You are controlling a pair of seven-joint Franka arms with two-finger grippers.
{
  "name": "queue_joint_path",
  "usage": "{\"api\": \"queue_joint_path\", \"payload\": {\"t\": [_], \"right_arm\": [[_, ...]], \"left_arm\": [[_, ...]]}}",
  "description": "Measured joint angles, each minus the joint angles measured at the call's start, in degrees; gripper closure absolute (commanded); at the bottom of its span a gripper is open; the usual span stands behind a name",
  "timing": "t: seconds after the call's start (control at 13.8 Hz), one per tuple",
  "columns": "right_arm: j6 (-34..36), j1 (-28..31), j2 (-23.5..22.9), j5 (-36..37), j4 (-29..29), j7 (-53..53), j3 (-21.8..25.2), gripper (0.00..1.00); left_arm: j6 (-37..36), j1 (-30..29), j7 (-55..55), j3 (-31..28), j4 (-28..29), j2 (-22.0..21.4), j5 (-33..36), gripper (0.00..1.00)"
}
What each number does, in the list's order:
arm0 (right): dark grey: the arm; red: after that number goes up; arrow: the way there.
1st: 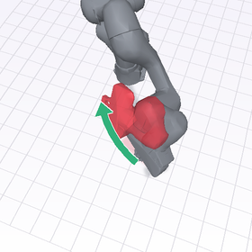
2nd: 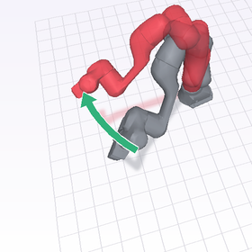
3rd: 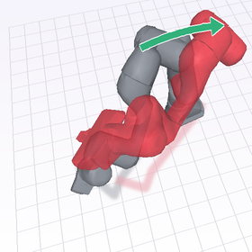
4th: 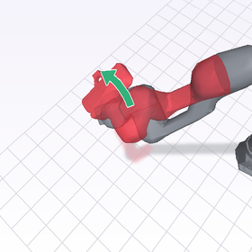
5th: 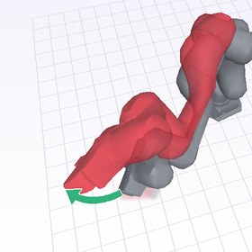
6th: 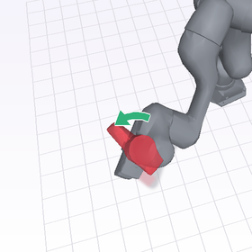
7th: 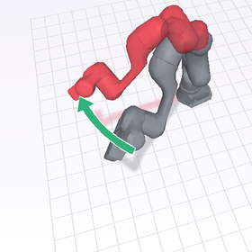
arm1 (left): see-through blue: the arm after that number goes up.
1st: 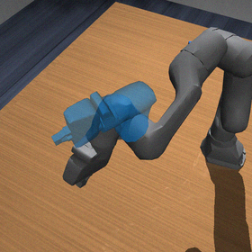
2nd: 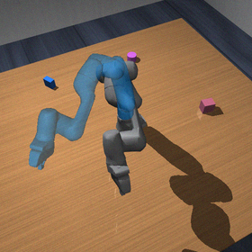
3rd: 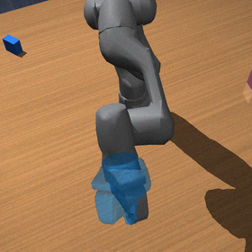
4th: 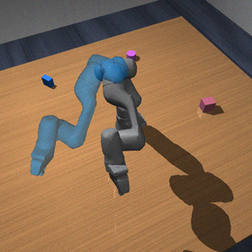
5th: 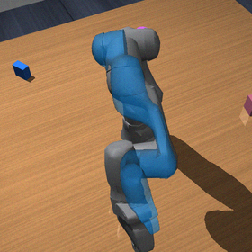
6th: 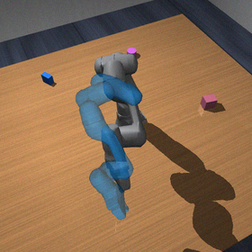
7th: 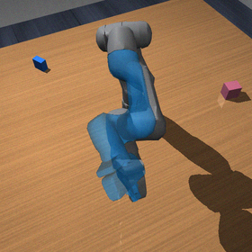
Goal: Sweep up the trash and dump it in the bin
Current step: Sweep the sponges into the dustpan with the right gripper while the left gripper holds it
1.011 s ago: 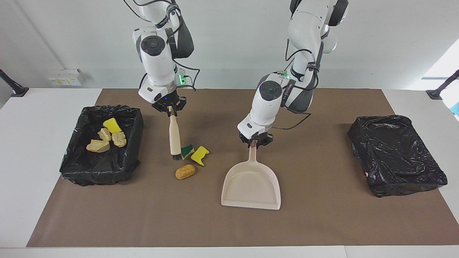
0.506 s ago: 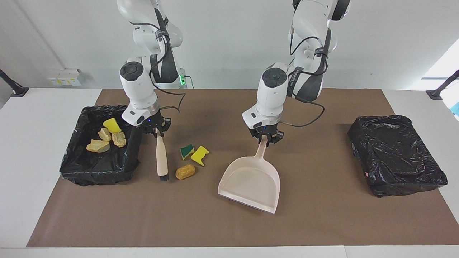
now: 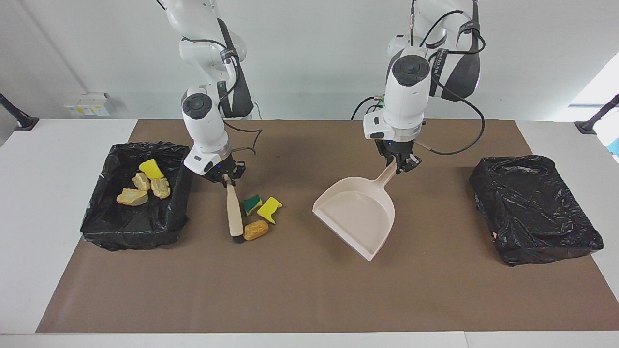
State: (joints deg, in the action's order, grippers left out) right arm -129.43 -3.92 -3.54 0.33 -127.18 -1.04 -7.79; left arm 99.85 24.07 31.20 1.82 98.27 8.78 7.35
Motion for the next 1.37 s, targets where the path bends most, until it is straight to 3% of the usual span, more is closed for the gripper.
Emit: {"api": "queue_joint_path", "payload": {"t": [0.14,0.36,0.72,1.37], "right_arm": [[0.0,-2.0,0.0,0.0,-0.2,-3.9,0.0,1.0],[0.0,-4.7,0.0,0.0,-0.5,-10.0,0.0,1.0],[-1.0,-8.4,-0.2,-1.5,-0.8,-18.4,-0.1,1.0],[-4.8,-17.4,-3.2,-6.8,0.9,-21.6,-0.2,1.0]], "left_arm": [[-0.1,-1.2,9.4,0.0,3.7,-1.3,0.0,1.0],[1.0,-1.4,15.0,0.2,9.5,-3.7,-0.2,1.0],[9.0,-1.1,15.1,1.0,15.1,-4.3,-3.6,1.0],[13.1,0.3,14.5,1.4,19.1,-4.3,-4.7,1.0]]}}
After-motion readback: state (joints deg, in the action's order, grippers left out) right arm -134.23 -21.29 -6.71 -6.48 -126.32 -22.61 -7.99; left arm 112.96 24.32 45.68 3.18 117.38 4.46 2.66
